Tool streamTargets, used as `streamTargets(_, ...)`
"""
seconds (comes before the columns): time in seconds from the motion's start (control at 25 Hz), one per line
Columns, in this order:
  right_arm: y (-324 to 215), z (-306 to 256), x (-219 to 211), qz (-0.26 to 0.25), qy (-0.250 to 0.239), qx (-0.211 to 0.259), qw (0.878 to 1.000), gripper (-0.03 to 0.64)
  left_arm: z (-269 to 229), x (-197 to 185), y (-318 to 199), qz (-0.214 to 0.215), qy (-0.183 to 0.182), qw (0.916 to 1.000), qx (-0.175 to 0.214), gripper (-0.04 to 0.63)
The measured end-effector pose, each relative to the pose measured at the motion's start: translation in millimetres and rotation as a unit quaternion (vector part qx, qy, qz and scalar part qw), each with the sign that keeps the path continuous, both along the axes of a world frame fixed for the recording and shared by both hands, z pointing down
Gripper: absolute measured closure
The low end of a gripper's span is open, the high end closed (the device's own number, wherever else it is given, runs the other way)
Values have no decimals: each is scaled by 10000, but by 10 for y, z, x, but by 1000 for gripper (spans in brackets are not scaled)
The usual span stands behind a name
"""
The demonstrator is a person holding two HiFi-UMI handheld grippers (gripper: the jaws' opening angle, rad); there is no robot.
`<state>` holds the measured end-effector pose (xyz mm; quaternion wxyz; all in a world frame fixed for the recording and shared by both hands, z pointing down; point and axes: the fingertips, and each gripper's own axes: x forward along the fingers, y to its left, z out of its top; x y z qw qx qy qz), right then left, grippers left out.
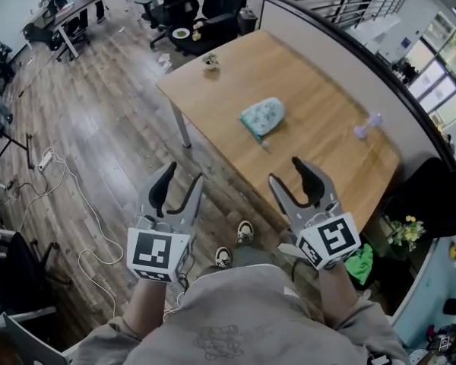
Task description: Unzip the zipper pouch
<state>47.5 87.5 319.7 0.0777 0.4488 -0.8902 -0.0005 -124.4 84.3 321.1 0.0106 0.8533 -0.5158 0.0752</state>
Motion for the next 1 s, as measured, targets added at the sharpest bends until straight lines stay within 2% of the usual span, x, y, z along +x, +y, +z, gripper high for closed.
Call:
streamTargets(0.32, -568, 280, 65, -50, 70, -242, 9997, 403, 224, 119, -576, 81, -41, 9997, -218, 399)
streamTargets(0.68, -1511, 479, 231, -140, 110, -610, 9980, 403, 313, 367, -1536, 142, -97, 9989, -428, 402)
streamTargets(1.0, -2310, 570, 424, -278, 213, -659, 9972, 403, 376, 629, -2275, 197, -367, 9978, -518, 413)
